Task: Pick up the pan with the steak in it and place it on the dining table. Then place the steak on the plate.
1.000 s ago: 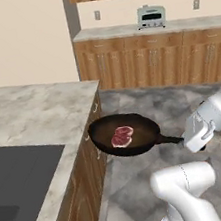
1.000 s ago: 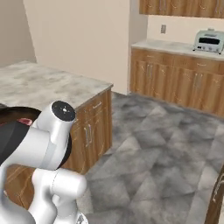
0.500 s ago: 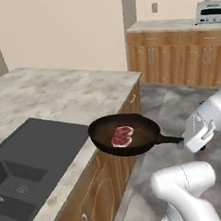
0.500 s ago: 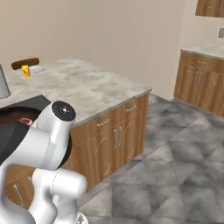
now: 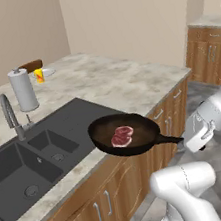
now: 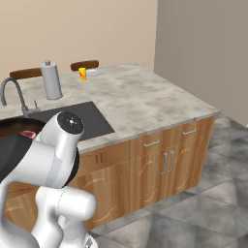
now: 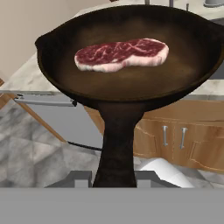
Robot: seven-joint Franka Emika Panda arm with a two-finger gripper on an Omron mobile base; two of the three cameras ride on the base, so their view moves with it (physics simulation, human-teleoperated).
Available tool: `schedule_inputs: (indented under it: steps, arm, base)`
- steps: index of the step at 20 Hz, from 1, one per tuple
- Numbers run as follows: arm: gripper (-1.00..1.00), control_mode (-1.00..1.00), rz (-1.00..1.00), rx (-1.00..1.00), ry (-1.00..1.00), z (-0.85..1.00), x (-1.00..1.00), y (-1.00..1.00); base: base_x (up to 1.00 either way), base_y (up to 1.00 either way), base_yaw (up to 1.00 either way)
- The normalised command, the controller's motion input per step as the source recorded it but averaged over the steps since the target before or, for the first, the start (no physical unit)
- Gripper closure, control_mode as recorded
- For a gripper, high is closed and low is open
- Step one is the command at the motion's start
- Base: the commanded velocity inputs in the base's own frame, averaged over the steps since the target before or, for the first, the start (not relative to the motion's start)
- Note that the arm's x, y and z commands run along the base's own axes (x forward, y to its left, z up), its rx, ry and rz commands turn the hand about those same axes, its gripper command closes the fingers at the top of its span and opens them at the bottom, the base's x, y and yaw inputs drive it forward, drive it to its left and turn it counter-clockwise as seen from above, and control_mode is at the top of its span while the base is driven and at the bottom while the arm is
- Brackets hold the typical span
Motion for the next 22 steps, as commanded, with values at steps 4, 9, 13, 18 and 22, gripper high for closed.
schedule_inputs:
  steps: [4, 9, 13, 18, 22]
  arm:
    - [1.00, 1.00, 0.00, 0.00, 0.00, 0.00, 0.00, 0.00]
    - [1.00, 1.00, 0.00, 0.00, 0.00, 0.00, 0.00, 0.00]
    - [1.00, 1.00, 0.00, 0.00, 0.00, 0.00, 0.00, 0.00]
    - [1.00, 1.00, 0.00, 0.00, 0.00, 0.00, 0.00, 0.00]
    - [1.00, 1.00, 0.00, 0.00, 0.00, 0.00, 0.00, 0.00]
  base:
    - [-0.05, 0.00, 0.42]
    - [0.14, -0.32, 0.00]
    - [0.65, -0.95, 0.01]
    - [0.71, -0.98, 0.01]
    - [0.67, -1.00, 0.00]
